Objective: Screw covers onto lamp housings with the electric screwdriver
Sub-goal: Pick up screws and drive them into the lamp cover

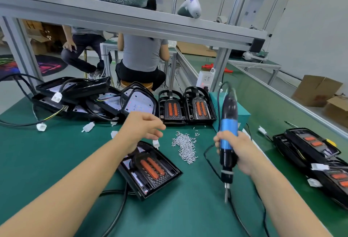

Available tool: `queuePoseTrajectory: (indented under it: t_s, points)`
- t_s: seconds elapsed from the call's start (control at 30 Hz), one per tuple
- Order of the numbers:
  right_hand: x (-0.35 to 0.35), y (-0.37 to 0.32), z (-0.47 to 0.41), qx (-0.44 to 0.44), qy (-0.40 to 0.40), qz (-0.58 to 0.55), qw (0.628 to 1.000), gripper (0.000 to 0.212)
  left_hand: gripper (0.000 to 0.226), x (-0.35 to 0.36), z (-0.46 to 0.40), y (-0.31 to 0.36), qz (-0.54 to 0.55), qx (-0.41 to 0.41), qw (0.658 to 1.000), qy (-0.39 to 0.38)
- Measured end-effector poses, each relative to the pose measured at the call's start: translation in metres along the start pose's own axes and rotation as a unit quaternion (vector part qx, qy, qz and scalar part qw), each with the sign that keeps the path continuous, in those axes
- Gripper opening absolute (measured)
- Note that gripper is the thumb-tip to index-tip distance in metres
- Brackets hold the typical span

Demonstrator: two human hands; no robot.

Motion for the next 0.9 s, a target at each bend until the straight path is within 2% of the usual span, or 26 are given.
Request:
queuePoseTrajectory:
  t_s: [0.13,0.2,0.33,0.4,0.5,0.6,0.73,0.9]
  points:
    - [0.029,-0.032,0.018,-0.038,-0.069,-0.204,0.976,0.035,0.005,-0.012,0.02,-0.013,0.087,-0.025,0.996,-0.012]
    - [0.039,-0.041,0.024,-0.034,-0.086,-0.268,0.959,0.041,0.005,-0.016,0.029,-0.019,0.123,-0.031,0.992,-0.019]
    - [0.056,-0.043,0.031,0.0,-0.114,-0.292,0.95,0.042,0.004,-0.027,0.042,-0.025,0.181,-0.035,0.983,-0.001]
    - [0.061,-0.038,0.031,-0.008,-0.111,-0.298,0.948,0.037,0.015,-0.033,0.048,-0.025,0.189,-0.031,0.982,0.003]
    - [0.065,-0.038,0.032,-0.065,-0.083,-0.315,0.943,0.036,0.025,-0.037,0.055,-0.026,0.197,-0.027,0.98,0.002]
    - [0.069,-0.044,0.034,-0.117,-0.062,-0.353,0.926,0.039,0.023,-0.039,0.063,-0.028,0.199,-0.015,0.98,0.011]
    - [0.083,-0.048,0.04,-0.184,-0.04,-0.31,0.932,0.028,0.015,-0.04,0.071,-0.033,0.168,-0.005,0.985,0.031]
    - [0.102,-0.054,0.052,-0.221,-0.073,-0.412,0.881,0.021,0.023,-0.034,0.075,-0.024,0.136,0.022,0.989,0.048]
Point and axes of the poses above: each hand's wrist, its own z-axis away from the middle knuckle, its own x-axis out of the palm, y = z × x, the point moved 3 cm from there along -z, towards the middle knuckle, and after that the axes turned 15 degrees about -z, right-handed, at the moved point
